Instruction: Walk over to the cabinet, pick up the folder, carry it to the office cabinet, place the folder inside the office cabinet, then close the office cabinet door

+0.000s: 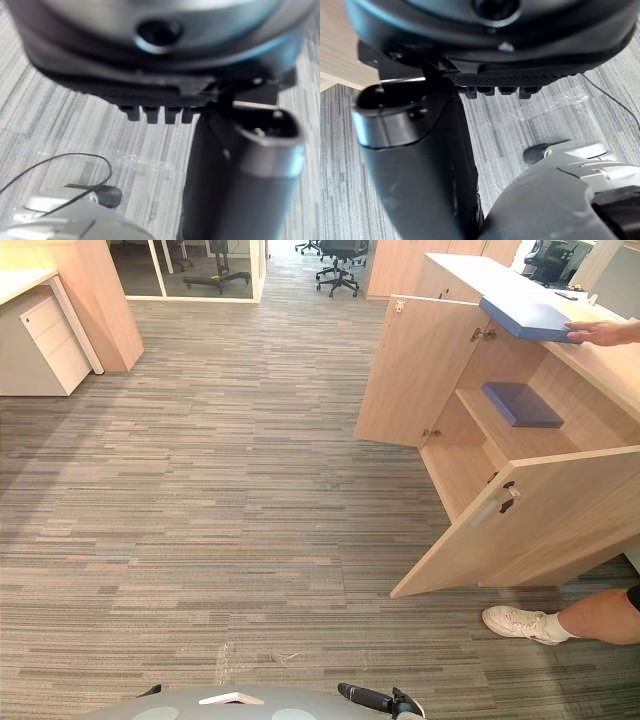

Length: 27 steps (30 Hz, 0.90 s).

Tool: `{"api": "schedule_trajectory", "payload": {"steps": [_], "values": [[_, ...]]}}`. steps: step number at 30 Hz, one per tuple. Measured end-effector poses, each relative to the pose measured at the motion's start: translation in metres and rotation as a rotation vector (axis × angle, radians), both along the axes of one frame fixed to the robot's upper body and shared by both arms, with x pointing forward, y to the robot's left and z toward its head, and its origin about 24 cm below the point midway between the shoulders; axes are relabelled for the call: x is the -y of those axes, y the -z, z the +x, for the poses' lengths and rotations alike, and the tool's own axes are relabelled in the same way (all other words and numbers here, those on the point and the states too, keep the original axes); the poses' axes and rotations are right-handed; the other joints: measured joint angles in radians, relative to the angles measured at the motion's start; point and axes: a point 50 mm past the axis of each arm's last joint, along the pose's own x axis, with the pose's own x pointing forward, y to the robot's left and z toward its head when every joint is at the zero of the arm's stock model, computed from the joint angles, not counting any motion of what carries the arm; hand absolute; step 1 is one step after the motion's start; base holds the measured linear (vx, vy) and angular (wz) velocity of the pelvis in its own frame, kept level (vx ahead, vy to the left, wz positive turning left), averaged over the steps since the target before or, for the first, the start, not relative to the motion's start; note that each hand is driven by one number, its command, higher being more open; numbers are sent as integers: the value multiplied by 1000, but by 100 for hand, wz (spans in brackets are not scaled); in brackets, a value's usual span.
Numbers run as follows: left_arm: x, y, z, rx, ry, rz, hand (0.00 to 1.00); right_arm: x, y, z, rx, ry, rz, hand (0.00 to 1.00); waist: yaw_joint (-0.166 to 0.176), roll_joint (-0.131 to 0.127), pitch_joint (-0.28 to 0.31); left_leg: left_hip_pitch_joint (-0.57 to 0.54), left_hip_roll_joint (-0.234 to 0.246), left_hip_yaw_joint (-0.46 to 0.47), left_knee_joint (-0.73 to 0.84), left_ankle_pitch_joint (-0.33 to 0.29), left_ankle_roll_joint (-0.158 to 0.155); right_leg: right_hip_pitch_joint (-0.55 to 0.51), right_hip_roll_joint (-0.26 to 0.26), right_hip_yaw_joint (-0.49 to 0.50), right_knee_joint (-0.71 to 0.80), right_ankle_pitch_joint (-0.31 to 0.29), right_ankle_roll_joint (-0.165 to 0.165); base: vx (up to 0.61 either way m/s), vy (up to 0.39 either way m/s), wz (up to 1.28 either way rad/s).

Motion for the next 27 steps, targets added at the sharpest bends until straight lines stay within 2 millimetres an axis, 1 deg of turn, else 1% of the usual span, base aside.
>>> {"api": "schedule_trajectory", "payload": {"steps": [6,10,20,27], "values": [[0,0,-2,4,-43,-18,100,0,0,0,1,5,3,100,0,-1,2,6,0,0,-14,8,-4,1,0,0,-2,0,0,-6,-4,0],[0,0,-2,4,-44,-19,100,0,0,1,2,6,3,100,-1,6,10,21,1,2,-32,20,-5,3,2,1,4,0,0,-36,-17,-1],[0,0,-2,7,-56,-22,100,0,0,1,2,6,5,100,-1,2,13,22,0,5,-55,34,-4,-1,1,4,-12,8,7,-35,-14,-1],[1,1,-4,37,-184,-90,100,-1,0,2,2,2,8,100,-1,-6,16,7,0,-11,-56,35,-2,-2,1,-15,-27,11,6,0,-22,7]]}}
